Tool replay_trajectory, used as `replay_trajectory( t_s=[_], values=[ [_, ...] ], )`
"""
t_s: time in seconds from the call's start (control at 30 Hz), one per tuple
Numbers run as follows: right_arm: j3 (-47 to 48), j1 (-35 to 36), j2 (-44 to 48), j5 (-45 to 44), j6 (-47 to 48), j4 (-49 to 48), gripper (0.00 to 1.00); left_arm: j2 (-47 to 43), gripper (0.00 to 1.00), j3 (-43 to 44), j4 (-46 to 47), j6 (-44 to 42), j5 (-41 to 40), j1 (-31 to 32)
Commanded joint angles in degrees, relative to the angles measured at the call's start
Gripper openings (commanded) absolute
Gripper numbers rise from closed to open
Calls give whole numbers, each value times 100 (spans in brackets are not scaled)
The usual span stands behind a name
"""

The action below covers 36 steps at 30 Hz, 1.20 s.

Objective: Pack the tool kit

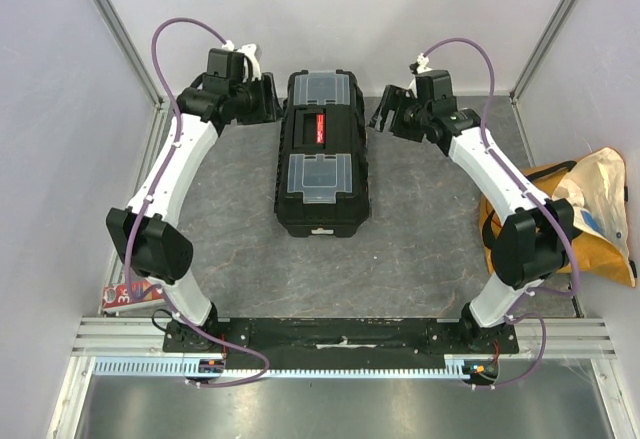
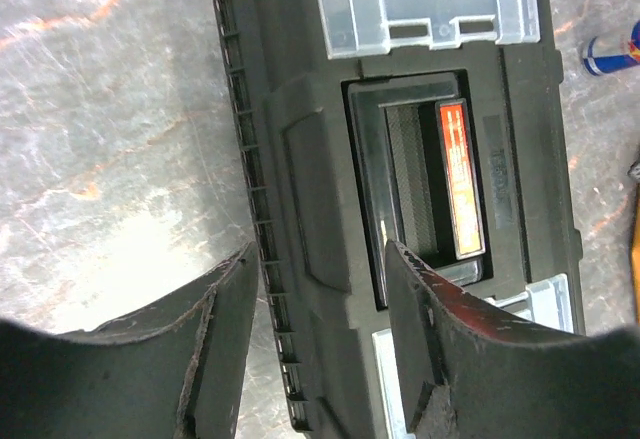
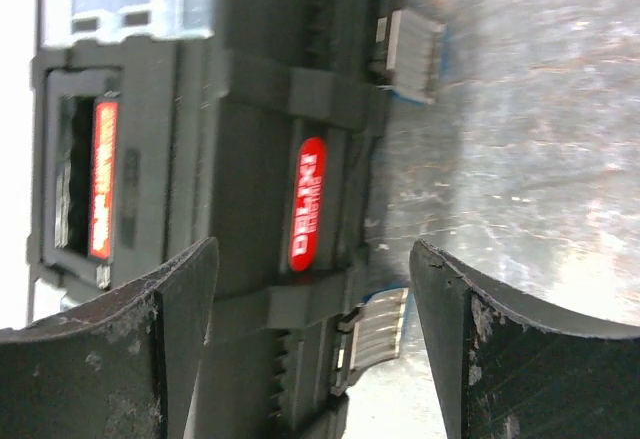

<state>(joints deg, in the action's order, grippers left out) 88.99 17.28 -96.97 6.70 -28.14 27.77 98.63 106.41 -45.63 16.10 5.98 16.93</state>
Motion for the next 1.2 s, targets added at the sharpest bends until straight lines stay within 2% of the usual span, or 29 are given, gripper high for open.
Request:
replay_trajectory(
  t_s=[0.0,0.17,0.33,0.5,0.63,0.83,1.03,1.17],
  values=[
    [-101,126,134,1245,160,-447,84,-142,60,-278,343,446,1018,-216],
    [-136,478,-6,1430,212,-518,82,-37,60,-568,563,578,1844,-383],
    [-435,689,-59,1536,81,-711,78,60,60,-823,853,631,2144,-436],
    [-734,882,-164,1624,-68,-878,66,288,59,-868,775,649,1926,-454],
    [-874,1242,-296,1441,-192,-993,58,306,58,-1043,634,561,1135,-462],
    [-963,1717,-559,1141,-437,-1247,57,148,58,-1368,660,491,949,-489],
    [-647,1761,-815,877,-570,-1256,57,-19,58,-1535,660,517,861,-524],
    [-330,1726,-789,553,-666,-1213,69,-98,58,-1650,660,587,957,-541]
  ],
)
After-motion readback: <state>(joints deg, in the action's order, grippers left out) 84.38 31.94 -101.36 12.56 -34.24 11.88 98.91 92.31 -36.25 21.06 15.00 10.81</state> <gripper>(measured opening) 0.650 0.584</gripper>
